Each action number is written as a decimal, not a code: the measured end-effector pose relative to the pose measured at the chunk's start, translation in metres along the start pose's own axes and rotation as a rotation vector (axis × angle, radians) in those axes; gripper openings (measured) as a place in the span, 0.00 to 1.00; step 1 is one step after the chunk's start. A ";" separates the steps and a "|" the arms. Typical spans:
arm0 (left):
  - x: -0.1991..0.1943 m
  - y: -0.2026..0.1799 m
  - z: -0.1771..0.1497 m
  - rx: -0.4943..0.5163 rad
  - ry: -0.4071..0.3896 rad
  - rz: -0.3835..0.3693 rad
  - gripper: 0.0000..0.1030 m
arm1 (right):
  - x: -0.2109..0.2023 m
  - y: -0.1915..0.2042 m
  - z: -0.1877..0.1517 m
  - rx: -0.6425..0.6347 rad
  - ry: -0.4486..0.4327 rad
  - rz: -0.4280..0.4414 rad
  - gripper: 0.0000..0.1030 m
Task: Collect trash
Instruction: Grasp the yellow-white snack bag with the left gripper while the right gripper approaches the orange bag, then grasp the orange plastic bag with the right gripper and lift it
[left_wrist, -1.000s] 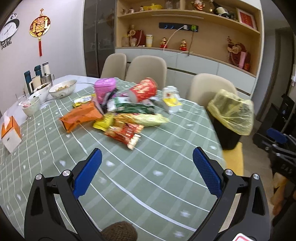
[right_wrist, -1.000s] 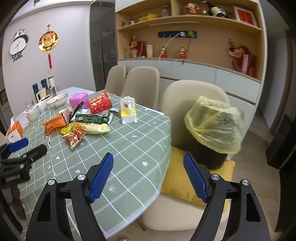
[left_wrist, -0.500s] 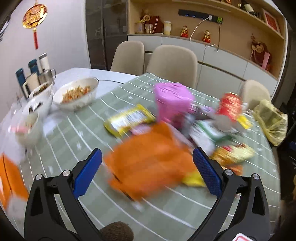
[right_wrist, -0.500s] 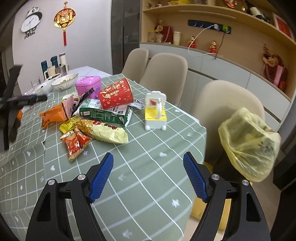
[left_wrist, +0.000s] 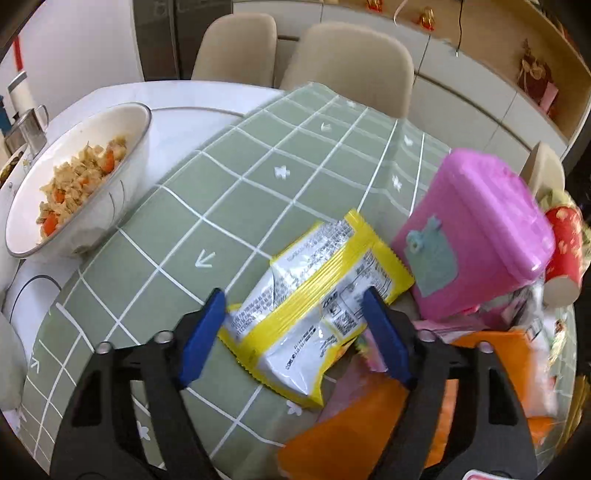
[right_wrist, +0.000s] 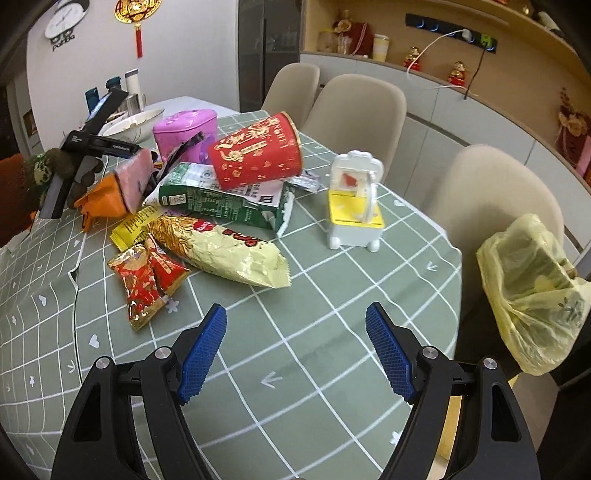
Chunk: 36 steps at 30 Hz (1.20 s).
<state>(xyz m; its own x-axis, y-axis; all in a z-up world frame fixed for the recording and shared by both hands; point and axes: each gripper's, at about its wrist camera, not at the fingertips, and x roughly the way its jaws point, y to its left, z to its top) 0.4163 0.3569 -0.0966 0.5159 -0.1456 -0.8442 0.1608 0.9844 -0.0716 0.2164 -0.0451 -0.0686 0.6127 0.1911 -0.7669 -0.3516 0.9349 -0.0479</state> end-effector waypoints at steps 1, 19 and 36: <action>-0.003 -0.002 -0.003 0.010 -0.006 -0.005 0.56 | 0.001 0.002 0.001 -0.001 0.002 0.003 0.72; -0.145 -0.007 -0.118 -0.349 -0.145 -0.052 0.27 | 0.002 0.118 0.054 -0.190 -0.034 0.255 0.72; -0.240 -0.034 -0.225 -0.627 -0.243 0.054 0.27 | 0.016 0.146 0.086 -0.179 0.057 0.471 0.13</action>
<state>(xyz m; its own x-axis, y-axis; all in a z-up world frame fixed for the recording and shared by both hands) 0.0976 0.3806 -0.0112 0.6957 -0.0406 -0.7172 -0.3519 0.8512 -0.3895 0.2358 0.1208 -0.0325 0.3209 0.5583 -0.7651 -0.6993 0.6844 0.2062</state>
